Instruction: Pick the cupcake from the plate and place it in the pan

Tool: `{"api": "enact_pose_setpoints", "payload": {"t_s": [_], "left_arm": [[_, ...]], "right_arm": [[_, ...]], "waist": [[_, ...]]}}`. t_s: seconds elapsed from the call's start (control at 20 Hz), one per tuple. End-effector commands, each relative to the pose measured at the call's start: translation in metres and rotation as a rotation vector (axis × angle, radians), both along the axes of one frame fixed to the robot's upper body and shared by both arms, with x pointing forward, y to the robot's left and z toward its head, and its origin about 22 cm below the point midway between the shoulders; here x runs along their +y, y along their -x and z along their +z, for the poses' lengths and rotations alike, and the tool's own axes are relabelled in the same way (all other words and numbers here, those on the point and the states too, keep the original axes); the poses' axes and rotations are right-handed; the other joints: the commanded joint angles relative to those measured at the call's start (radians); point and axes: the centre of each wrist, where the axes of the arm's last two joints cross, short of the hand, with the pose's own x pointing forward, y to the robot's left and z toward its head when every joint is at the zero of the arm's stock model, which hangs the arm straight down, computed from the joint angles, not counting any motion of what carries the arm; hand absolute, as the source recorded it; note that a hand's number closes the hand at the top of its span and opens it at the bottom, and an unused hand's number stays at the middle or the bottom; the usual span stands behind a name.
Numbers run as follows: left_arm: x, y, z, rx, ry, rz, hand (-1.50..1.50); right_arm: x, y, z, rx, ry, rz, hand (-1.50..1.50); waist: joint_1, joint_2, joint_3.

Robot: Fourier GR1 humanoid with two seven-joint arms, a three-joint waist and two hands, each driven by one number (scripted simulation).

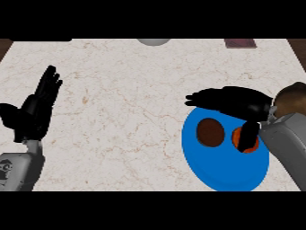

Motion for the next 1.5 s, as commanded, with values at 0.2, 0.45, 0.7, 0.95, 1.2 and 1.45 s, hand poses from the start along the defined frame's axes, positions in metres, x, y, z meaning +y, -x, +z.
{"api": "enact_pose_setpoints", "payload": {"t_s": [0.2,0.45,0.7,0.95,1.2,1.45], "left_arm": [[-0.008,0.000,0.010,-0.003,0.015,-0.015,0.00],[0.003,-0.013,0.009,-0.007,0.001,0.006,0.00],[-0.008,0.005,-0.002,-0.005,0.007,0.002,0.00],[0.000,-0.002,0.005,-0.025,-0.014,0.000,0.00],[-0.002,0.005,0.002,0.006,0.009,0.001,0.00],[0.006,0.003,-0.009,0.001,0.000,0.010,0.00]], "right_arm": [[0.019,0.006,-0.011,-0.055,0.146,0.025,-1.50],[0.010,0.010,-0.019,-0.038,0.163,0.015,-1.50],[0.029,-0.001,-0.047,-0.023,0.178,0.032,-1.50],[0.017,-0.005,-0.065,-0.047,0.243,0.046,-1.50],[0.029,-0.004,-0.073,-0.011,0.288,0.035,-1.50],[0.028,-0.011,-0.088,0.010,0.268,0.092,1.50]], "waist": [[-0.002,-0.001,0.000],[-0.005,0.000,0.000],[0.001,0.000,0.000],[0.001,0.001,0.000],[0.000,0.000,0.000],[0.003,0.001,0.000]]}}
